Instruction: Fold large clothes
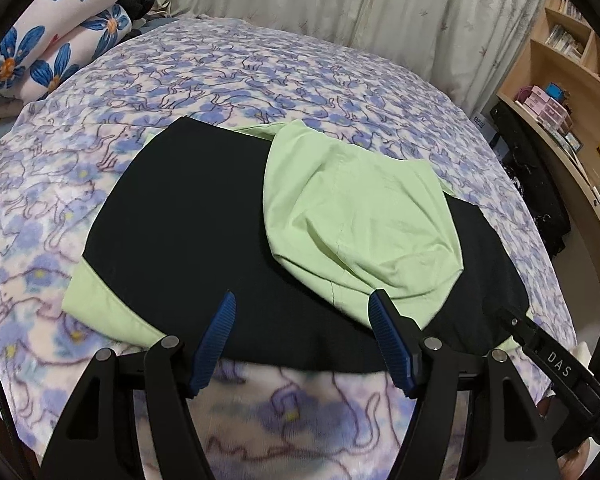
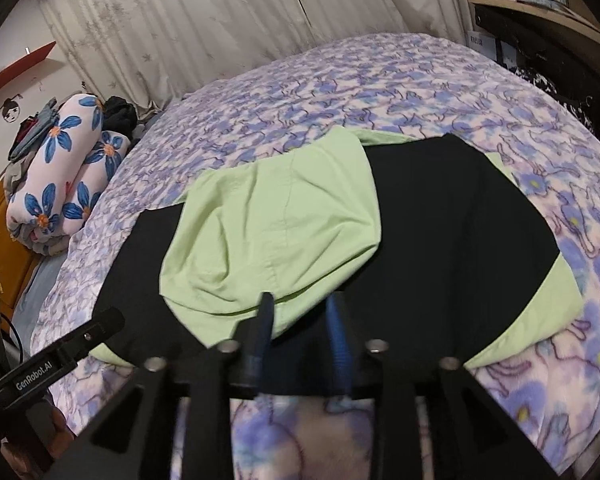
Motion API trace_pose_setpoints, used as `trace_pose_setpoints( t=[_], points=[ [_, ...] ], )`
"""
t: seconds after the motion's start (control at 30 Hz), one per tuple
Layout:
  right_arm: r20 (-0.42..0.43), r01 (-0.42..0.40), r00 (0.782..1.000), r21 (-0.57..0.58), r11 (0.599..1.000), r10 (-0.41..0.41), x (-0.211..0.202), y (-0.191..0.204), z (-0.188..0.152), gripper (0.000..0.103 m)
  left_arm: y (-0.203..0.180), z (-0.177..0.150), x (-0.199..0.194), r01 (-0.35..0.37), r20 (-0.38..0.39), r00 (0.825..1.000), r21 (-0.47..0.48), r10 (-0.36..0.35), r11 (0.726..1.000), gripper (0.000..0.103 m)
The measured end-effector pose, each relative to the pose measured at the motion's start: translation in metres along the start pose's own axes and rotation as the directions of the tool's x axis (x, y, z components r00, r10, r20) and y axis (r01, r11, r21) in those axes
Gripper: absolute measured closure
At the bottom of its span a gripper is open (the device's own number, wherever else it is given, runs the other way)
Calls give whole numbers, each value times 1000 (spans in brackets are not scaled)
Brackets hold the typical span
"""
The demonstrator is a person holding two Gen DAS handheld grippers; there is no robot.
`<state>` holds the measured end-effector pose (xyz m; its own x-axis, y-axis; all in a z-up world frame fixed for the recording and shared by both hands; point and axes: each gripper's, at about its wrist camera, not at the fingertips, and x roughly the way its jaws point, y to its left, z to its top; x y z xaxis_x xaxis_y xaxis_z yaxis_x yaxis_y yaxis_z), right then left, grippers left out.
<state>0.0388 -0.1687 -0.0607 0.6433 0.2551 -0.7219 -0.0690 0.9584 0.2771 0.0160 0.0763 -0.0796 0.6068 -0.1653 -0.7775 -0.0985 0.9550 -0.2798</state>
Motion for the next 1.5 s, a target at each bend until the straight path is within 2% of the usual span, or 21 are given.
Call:
trace_pose_setpoints(
  t=[0.13, 0.37, 0.53, 0.87, 1.13, 1.5],
  points=[
    [33, -4, 999, -43, 999, 5, -13, 16, -4, 73, 4, -6, -10, 22, 3, 1000, -4, -22, 1000, 23],
    [78, -14, 997, -105, 994, 23, -23, 44, -12, 73, 24, -19, -19, 40, -15, 999, -48, -41, 998, 22],
    [72, -25, 997, -139, 990, 36, -18, 56, -18, 73, 43, -29, -13, 47, -52, 997, -106, -53, 993, 22],
    [43, -19, 999, -169, 985, 27, 0, 69, -23, 73, 85, -44, 19, 84, -128, 984, -262, -121, 962, 22],
    [16, -19, 1000, -180, 983, 22, 16, 72, -24, 73, 95, -42, 37, 109, -52, 990, -283, -128, 953, 22],
    [3, 1, 1000, -179, 984, -1, 37, 70, -18, 73, 105, -5, 78, 107, 22, 994, -308, -106, 945, 23]
  ],
)
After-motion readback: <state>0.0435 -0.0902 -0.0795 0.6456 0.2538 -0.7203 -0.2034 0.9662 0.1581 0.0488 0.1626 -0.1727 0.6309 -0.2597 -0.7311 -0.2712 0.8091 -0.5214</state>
